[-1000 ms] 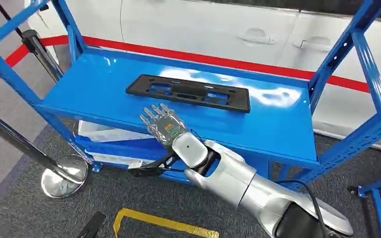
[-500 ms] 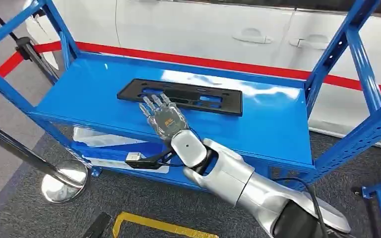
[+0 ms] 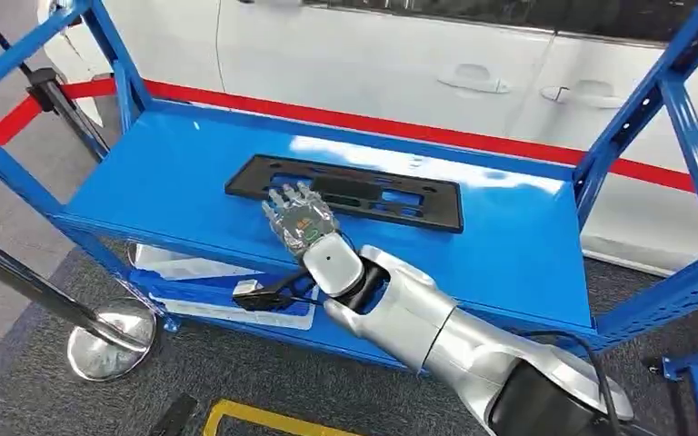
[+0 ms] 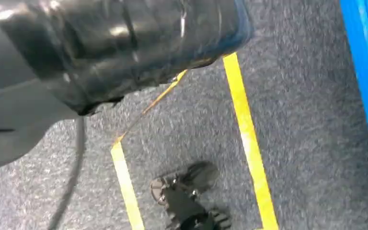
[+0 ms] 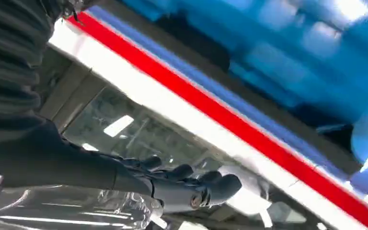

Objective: Take the parts from the cabinet and place them on the table.

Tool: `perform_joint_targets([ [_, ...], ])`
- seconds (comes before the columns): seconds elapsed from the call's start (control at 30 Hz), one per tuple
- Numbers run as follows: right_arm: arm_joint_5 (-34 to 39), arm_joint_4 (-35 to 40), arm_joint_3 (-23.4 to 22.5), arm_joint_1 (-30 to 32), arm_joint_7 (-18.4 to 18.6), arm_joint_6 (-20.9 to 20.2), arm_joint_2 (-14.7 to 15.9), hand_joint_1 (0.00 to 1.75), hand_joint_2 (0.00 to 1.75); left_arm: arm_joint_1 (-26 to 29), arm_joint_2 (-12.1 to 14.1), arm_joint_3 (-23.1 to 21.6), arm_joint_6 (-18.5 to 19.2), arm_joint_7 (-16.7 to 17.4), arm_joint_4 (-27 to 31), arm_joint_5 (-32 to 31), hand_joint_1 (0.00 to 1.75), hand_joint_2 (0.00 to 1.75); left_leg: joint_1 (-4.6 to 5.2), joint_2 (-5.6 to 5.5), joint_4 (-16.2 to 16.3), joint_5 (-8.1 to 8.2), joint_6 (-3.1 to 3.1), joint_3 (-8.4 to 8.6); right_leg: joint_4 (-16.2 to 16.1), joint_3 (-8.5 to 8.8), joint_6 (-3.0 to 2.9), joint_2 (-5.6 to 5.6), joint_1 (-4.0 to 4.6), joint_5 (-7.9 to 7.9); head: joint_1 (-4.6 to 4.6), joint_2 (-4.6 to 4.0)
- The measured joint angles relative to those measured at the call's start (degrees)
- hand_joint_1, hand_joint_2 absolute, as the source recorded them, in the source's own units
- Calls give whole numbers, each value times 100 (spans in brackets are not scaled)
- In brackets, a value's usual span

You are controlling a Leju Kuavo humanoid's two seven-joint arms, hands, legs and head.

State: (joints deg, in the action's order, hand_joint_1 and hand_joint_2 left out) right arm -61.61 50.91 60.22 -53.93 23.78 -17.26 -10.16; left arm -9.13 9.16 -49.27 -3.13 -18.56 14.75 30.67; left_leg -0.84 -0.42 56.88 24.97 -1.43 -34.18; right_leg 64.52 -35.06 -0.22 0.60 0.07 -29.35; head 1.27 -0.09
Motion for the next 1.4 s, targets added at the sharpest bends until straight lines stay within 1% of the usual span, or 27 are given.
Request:
perform_joint_targets([
  [0.07,-7,-66,0,18,26,-18,7,0,175,11,0,24,2,-2,0,0,0,0,9,1,7,68,-45,60,954,-620,24,-1,-16,-300,0,0],
  [0.13,-7,-123,2,42,33,-18,17,0,175,40,0,29,0,-2,-2,0,0,0,9,-3,14,144,-44,146,1124,-885,28,-2,-23,-199,0,0],
  [0.17,-7,-140,2,41,35,-18,17,0,175,52,0,29,0,-2,-2,0,0,0,9,-5,17,194,-38,211,854,-842,15,-3,-23,50,4,0],
  [0.23,-7,-162,2,33,37,-18,17,0,175,50,-7,31,2,-4,-2,0,0,0,9,-9,18,310,-13,373,-111,-514,-46,-4,-13,747,4,0],
  [0.27,-7,-183,2,37,39,-16,20,0,175,54,-20,31,2,-5,-2,0,0,0,5,-6,16,357,14,395,-380,-432,-92,-1,8,870,-9,-2],
  [0.3,-7,-199,4,21,39,-18,17,0,175,43,-20,33,2,-5,-2,0,0,0,23,-23,29,386,61,410,-485,-417,-100,-8,55,623,7,-2],
  [0.4,-7,-223,7,17,44,-18,15,0,175,47,-24,37,2,-5,-2,2,0,0,27,-2,31,410,172,474,-546,-317,-213,15,50,693,0,0],
  [0.43,-7,-223,7,9,42,-13,2,0,175,39,-11,39,2,-5,-2,2,0,0,19,1,53,464,195,464,-587,-232,-234,20,-1,696,-6,0],
  [0.47,-7,-227,7,0,42,-13,2,0,175,36,-26,39,2,-7,-2,2,0,0,8,9,258,482,227,403,-622,-163,-259,18,-10,673,2,0],
  [0.6,-7,-245,7,6,42,-16,-17,0,175,26,-24,46,2,-7,-2,0,0,0,-26,13,1606,941,343,-524,-622,-42,-303,15,-16,544,37,0],
  [0.63,-7,-260,9,10,42,-20,-17,0,175,58,-24,46,2,-5,-2,0,0,0,-37,14,1622,896,361,-636,-613,-6,-299,24,-17,506,37,0],
  [0.67,-7,-271,11,10,44,-33,-17,0,175,72,-22,46,2,-5,-2,0,0,0,-48,13,1404,689,379,-633,-591,41,-291,38,-23,461,37,0],
  [0.7,-20,-278,13,4,44,-66,-17,0,175,69,-20,46,0,-5,-2,2,0,0,-56,14,978,332,388,-523,-560,92,-269,46,-33,400,37,0],
  [0.73,-37,-282,15,0,44,-116,-20,0,175,66,-17,46,0,-5,-4,2,0,0,-61,16,535,-29,385,-387,-534,138,-245,42,-40,343,37,0],
  [0.77,-96,-295,33,-3,55,-190,-20,0,175,70,-18,48,2,-5,-9,2,0,0,-63,18,182,-236,373,-288,-521,177,-213,33,-44,286,37,0],
  [0.8,-173,-315,46,-14,77,-258,-15,0,175,72,-22,53,2,-5,-13,4,0,0,-13,22,178,-36,344,-321,-514,186,-187,35,-29,276,31,0],
  [0.83,-256,-328,55,-24,83,-295,-15,0,175,57,-22,57,4,-7,-15,2,0,0,6,29,141,25,267,-273,-510,145,-151,44,-17,256,48,0],
  [0.87,-330,-343,85,-16,98,-324,-4,0,175,68,-22,59,2,-7,-15,0,0,0,11,13,148,-111,204,-283,-508,169,-107,42,-14,217,24,0],
  [0.97,-566,-372,138,-20,203,-285,33,0,175,91,-28,59,0,-7,-15,-22,0,0,-35,26,85,-92,115,-178,-439,195,-11,19,-15,91,33,0],
  [1.0,-625,-380,138,-30,216,-271,50,0,175,81,-33,59,0,-9,-15,-37,0,0,-34,24,74,-65,72,-140,-196,90,6,1,-10,-29,7,0],
  [1.07,-706,-400,138,-9,247,-284,94,0,175,75,-33,59,2,-7,-15,-59,0,0,-16,27,76,-16,6,-86,745,-437,22,-1,-18,-367,7,0],
  [1.1,-713,-413,138,15,249,-423,125,0,175,79,-35,59,2,0,-15,-55,0,0,-7,26,76,8,-4,-65,1096,-677,25,-2,-22,-438,9,0],
  [1.13,-713,-433,138,35,256,-620,147,0,175,84,-39,59,-19,31,-15,-42,0,0,2,21,79,33,-12,-41,1229,-823,22,-2,-21,-374,7,0],
  [1.17,-706,-476,138,43,254,-908,173,0,175,95,-41,61,-57,59,-15,-11,0,0,8,8,81,59,-14,-13,1091,-826,6,-1,-19,-187,7,0],
  [1.27,-680,-592,138,42,223,-1290,271,0,175,113,-61,66,-133,144,-15,24,0,0,37,-16,91,154,-1,95,-274,-320,-141,-2,34,675,4,0],
  [1.3,-656,-640,138,39,193,-1384,315,0,175,111,-88,66,-151,159,-15,24,0,0,66,-15,95,175,25,87,-387,-245,-189,-9,63,594,33,0],
  [1.4,-579,-735,138,63,133,-1670,394,0,175,108,-87,74,-190,212,-15,15,0,0,32,-2,77,179,100,70,-516,-196,-192,9,84,571,28,0],
])
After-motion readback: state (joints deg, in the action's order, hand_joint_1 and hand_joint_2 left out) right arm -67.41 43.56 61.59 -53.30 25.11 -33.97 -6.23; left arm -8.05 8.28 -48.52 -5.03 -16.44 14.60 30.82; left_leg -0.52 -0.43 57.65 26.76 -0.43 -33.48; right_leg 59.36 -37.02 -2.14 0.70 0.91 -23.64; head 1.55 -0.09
